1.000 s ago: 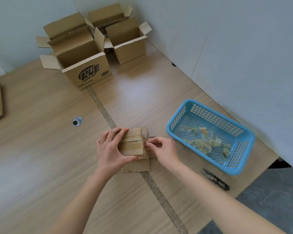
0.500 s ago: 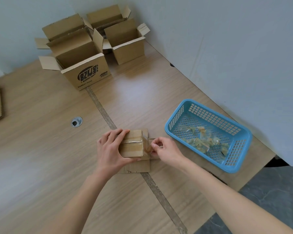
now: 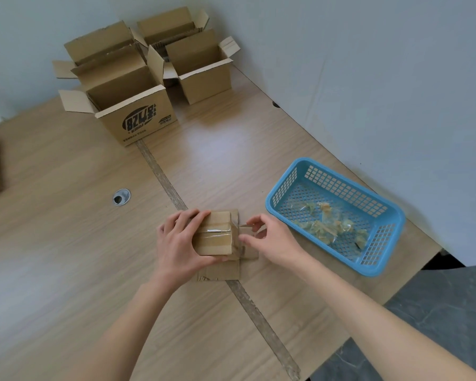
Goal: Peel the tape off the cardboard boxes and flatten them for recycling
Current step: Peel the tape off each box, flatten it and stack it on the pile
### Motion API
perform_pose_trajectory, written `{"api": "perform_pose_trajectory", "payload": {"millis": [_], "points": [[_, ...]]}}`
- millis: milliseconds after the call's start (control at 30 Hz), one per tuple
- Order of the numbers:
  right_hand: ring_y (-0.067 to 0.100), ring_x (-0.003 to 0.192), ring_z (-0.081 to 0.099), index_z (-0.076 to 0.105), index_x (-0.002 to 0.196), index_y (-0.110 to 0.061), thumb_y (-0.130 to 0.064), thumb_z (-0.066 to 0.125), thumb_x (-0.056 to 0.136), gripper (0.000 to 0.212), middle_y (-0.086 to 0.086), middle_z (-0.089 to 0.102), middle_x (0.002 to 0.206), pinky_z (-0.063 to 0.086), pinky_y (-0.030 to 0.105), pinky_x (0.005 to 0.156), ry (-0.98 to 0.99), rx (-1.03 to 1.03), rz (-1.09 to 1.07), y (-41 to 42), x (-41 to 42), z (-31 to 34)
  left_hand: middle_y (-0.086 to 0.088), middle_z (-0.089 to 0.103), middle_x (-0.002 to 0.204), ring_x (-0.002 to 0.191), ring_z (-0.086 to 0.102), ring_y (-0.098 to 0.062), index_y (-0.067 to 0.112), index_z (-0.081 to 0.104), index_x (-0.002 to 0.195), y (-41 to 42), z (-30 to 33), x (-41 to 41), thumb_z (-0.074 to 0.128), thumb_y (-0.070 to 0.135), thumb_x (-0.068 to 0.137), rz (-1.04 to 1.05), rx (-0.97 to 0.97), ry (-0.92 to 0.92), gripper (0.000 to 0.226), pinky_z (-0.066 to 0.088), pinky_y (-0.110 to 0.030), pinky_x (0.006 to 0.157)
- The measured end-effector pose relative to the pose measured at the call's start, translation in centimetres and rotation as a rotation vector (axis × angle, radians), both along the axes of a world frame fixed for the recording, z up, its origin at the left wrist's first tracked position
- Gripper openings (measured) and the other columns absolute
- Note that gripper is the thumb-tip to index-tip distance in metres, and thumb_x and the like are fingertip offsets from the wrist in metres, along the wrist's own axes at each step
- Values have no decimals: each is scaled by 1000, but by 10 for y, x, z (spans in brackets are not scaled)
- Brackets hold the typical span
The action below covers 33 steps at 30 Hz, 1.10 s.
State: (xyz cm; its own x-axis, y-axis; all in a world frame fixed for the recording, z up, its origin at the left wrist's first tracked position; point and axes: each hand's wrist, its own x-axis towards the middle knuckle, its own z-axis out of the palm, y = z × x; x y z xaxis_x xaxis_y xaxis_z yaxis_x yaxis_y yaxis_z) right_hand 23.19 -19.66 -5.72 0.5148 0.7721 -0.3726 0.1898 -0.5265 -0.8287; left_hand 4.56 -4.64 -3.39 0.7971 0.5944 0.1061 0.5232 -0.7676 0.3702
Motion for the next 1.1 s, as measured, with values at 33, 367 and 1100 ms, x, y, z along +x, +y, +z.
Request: {"api": "perform_pose_trajectory", "payload": {"millis": [33, 367, 1100], "points": [[4, 90, 64, 66, 112, -31, -51, 78, 81, 39, -15, 64, 106, 55, 28, 83, -57, -50, 50, -1, -2, 2, 9, 53, 137, 126, 42, -22, 29, 56, 140, 0, 0, -1, 62, 88, 55, 1, -1, -2, 104, 27, -37, 99], [5, 84, 68, 82, 96, -23, -10, 70, 91, 18, -10, 78, 91, 50, 21, 88, -441, -72, 7, -23, 36, 30, 9, 53, 137, 127, 41, -21, 29, 56, 139, 3, 2, 0, 64, 87, 54, 46, -22, -13, 103, 31, -42, 101], [-7, 83, 59, 73, 122, -24, -24, 66, 97, 26, -21, 65, 99, 45, 13, 79, -248, 128, 80, -15, -2, 29, 11, 53, 135, 127, 43, -23, 32, 57, 138, -3, -3, 5, 63, 90, 50, 18, 26, 37, 106, 31, -44, 100]]}}
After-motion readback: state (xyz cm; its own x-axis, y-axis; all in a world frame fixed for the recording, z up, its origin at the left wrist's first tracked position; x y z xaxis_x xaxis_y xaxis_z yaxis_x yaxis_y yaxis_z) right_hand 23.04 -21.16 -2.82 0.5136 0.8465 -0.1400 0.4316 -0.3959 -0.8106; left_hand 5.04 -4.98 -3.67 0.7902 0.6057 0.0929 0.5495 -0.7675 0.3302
